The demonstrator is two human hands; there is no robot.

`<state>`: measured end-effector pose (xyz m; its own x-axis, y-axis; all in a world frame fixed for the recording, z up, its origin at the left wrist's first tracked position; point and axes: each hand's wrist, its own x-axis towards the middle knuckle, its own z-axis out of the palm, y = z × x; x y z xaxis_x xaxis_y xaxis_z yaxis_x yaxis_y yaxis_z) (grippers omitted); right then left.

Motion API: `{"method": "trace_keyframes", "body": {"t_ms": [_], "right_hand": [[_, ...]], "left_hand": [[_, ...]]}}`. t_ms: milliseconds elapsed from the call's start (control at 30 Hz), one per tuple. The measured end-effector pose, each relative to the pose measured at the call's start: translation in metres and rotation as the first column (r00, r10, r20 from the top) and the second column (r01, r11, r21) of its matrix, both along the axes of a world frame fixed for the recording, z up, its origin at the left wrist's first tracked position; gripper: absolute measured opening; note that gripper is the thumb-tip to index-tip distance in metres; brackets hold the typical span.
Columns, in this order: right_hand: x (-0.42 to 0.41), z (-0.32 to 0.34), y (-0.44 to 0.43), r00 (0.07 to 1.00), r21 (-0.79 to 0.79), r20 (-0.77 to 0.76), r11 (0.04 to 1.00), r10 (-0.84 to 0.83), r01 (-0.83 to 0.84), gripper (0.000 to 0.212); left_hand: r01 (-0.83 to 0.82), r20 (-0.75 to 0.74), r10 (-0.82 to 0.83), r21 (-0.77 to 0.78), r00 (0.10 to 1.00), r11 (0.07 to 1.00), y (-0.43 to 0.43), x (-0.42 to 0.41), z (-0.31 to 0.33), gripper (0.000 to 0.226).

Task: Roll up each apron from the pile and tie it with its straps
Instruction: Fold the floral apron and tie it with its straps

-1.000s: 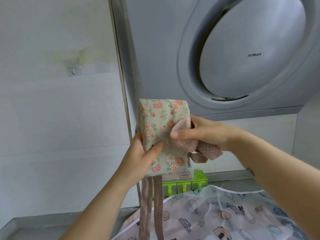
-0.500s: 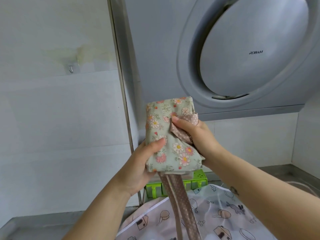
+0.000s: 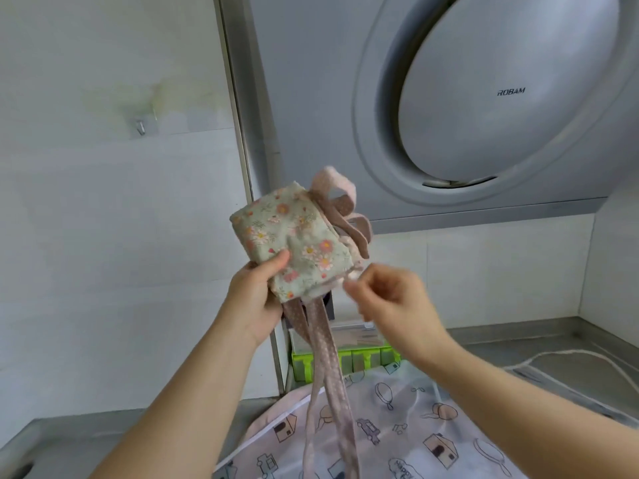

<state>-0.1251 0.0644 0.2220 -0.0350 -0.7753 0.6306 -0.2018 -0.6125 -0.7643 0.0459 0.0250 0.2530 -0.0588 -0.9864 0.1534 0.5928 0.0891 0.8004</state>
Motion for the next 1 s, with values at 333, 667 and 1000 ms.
{"method": "trace_keyframes", "body": {"t_ms": [333, 667, 1000], "right_hand": [[0.007, -0.018, -0.028, 0.877, 0.495, -0.014, 0.766, 0.480, -0.411, 0.019], [-0.006, 0.021, -0.001, 0.805, 0.547, 0.240, 0.610, 0.542, -0.573, 0.027], [-0.019, 0.084, 0.010, 0.900, 0.368, -0.017, 0.840, 0.435, -0.399, 0.023]], "left_hand": [[0.186, -0.013, -0.186, -0.005, 0.982, 0.983, 0.006, 0.000, 0.001, 0.047], [-0.138, 0.309, 0.257, -0.358, 0.916, 0.923, -0.006, 0.024, -0.023, 0.043], [0.018, 0.625, 0.381, -0.534, 0.681, 0.845, 0.000, 0.012, -0.025, 0.039]]}}
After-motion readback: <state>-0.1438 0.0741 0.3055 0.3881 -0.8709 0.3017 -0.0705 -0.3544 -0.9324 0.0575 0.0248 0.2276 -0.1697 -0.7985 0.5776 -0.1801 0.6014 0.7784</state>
